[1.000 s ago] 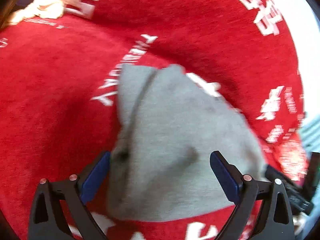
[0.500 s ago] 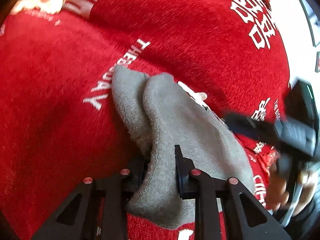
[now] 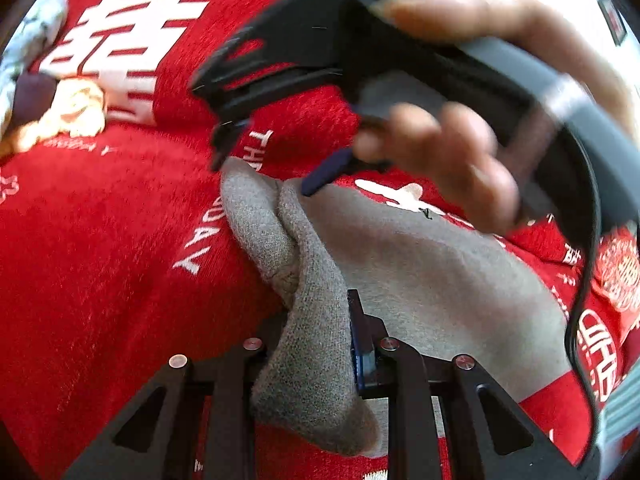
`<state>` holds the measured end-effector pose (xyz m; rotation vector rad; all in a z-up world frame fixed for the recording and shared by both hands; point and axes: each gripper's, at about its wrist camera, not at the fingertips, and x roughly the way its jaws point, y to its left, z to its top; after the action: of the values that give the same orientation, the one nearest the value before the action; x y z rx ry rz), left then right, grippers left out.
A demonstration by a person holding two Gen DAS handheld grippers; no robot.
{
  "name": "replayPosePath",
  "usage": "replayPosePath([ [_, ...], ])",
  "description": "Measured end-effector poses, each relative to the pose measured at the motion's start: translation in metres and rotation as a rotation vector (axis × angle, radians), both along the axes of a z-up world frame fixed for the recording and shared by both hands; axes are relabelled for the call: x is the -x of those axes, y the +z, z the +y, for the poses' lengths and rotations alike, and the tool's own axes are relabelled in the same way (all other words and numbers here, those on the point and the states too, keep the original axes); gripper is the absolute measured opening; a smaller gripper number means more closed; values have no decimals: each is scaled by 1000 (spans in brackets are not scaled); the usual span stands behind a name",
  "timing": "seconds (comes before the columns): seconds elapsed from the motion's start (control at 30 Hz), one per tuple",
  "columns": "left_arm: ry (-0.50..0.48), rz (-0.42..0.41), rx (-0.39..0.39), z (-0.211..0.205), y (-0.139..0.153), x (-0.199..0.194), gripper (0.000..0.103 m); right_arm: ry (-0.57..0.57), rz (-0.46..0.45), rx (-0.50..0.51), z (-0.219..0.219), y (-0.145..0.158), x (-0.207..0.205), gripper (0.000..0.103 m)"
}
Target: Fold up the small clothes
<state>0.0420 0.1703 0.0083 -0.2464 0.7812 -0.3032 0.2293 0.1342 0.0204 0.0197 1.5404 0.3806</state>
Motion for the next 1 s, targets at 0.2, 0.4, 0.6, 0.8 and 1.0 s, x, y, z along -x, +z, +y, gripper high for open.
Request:
replayPosePath([
  [0.2,-5,-2,-6,-1,2,6,24,110,46,230,34,-21,-3,79],
  [0.4,-5,-8,-33,-4,2,7,24,129,25,316,50,-37,-4,57],
  [0.6,-11,109,87,15,-10,-6,67,83,-44,243,19,-25,-2,15],
  [0.8,-12,116,183,24,-12,-4,84,36,-60,124,-3,-18,5,15],
  [1.0,-63,181,234,25,-21,-13,83,8,-75,39,-27,-9,7,15],
])
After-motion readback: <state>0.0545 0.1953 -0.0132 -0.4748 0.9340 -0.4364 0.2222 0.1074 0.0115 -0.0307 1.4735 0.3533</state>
